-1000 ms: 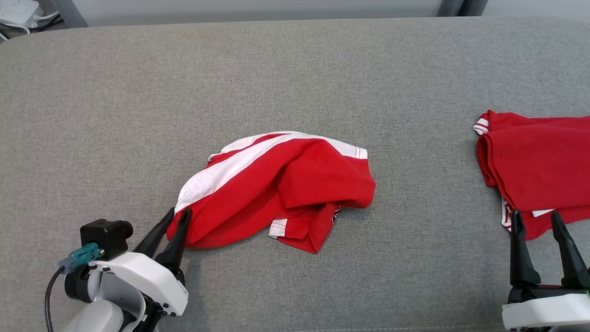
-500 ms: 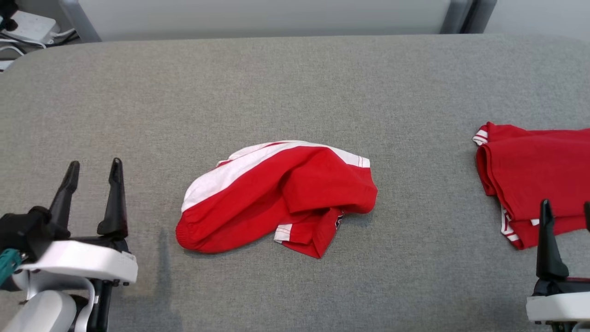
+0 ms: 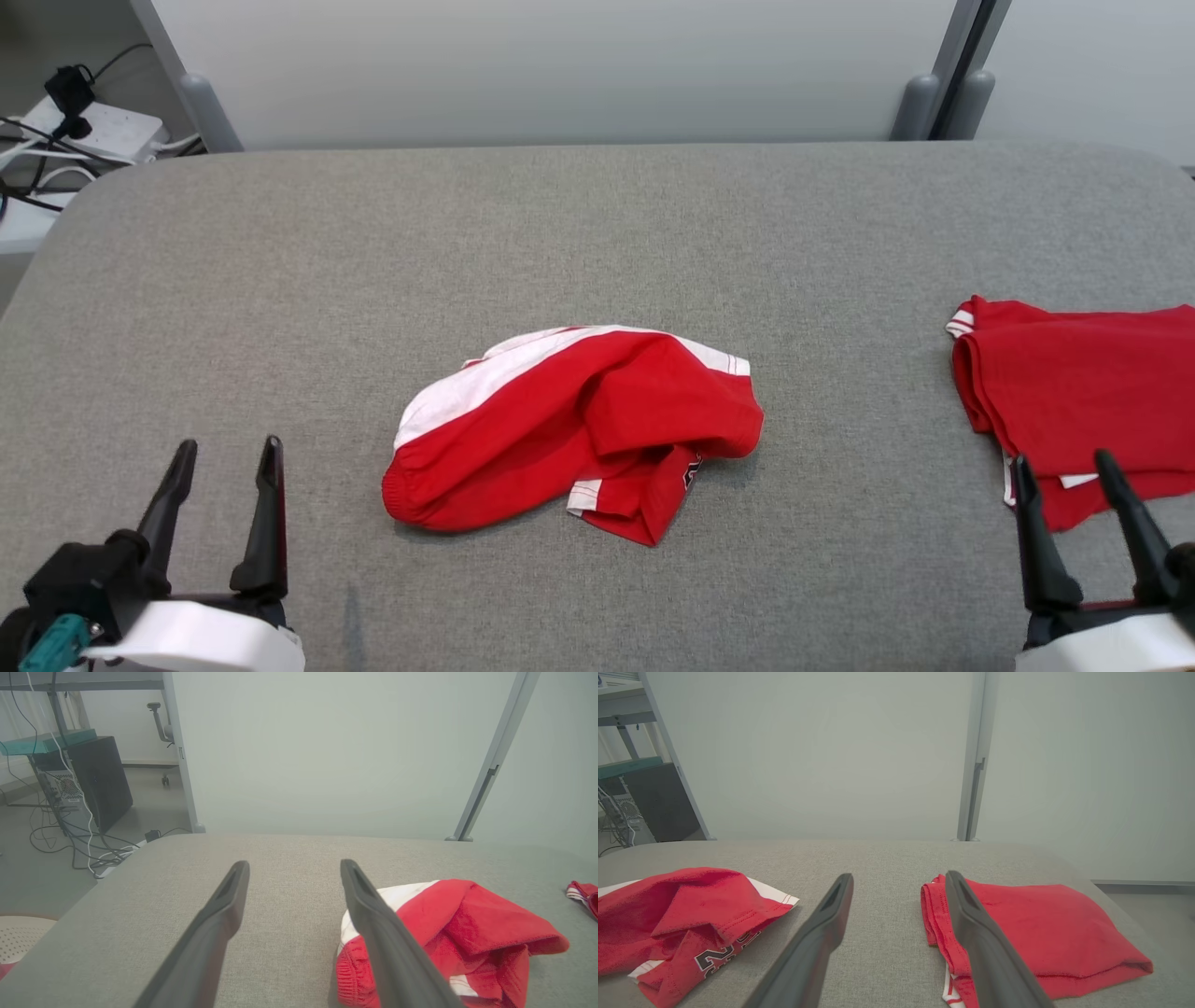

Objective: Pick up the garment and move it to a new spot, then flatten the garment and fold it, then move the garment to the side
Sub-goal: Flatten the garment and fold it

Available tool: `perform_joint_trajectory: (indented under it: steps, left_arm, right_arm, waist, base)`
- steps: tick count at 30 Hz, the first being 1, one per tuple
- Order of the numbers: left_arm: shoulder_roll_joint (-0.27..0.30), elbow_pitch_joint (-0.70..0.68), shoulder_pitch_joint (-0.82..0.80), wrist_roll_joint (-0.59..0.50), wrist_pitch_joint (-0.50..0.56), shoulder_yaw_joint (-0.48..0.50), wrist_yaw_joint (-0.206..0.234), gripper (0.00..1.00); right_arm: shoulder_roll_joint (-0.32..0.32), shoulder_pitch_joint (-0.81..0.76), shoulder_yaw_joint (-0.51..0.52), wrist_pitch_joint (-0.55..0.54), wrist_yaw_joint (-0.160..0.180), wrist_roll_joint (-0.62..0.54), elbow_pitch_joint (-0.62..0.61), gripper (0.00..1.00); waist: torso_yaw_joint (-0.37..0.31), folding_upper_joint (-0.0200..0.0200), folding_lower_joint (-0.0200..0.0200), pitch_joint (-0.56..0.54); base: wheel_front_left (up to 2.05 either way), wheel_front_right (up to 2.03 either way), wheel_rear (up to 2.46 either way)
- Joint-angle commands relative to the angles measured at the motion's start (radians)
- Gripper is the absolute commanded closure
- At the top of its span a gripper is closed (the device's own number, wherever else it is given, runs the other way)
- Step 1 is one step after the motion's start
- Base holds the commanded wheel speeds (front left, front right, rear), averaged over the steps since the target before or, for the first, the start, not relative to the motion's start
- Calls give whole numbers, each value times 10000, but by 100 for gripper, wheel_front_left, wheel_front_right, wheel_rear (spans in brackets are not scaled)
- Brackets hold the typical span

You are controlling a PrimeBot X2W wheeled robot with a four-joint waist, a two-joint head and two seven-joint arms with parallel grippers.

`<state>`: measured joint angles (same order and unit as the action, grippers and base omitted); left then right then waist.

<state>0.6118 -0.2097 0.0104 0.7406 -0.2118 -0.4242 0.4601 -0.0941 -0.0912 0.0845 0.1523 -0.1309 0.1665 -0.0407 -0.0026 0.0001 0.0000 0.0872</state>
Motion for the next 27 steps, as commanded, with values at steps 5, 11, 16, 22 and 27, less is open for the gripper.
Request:
perform_joint_trajectory:
  steps: [5,11,16,22,27]
  left_arm:
    - [220,54,-14,-24,-58,215,40,0]
    - [203,333,10,-157,-139,18,-167,0]
    - [181,683,-98,-198,-143,-87,-326,0]
    - [83,866,-158,-129,-149,-91,-365,0]
    - [50,881,-210,-64,-67,-139,-405,0]
  right_arm:
    - [-141,-255,-441,-118,2,19,150,0]
    - [-31,-570,-437,-116,2,20,326,0]
    - [29,-551,-413,-111,2,37,421,0]
    - [37,-525,-433,-103,2,57,466,0]
    - [46,-478,-455,-45,2,96,498,0]
  waist:
    - [99,-1,0,-376]
    - [227,-1,0,-660]
    - [283,-1,0,-762]
    - [306,-1,0,-809]
    - [319,-1,0,-742]
  base:
    - [0,0,0]
    - [0,0,0]
    - [0,0,0]
    - [0,0,0]
    - [0,0,0]
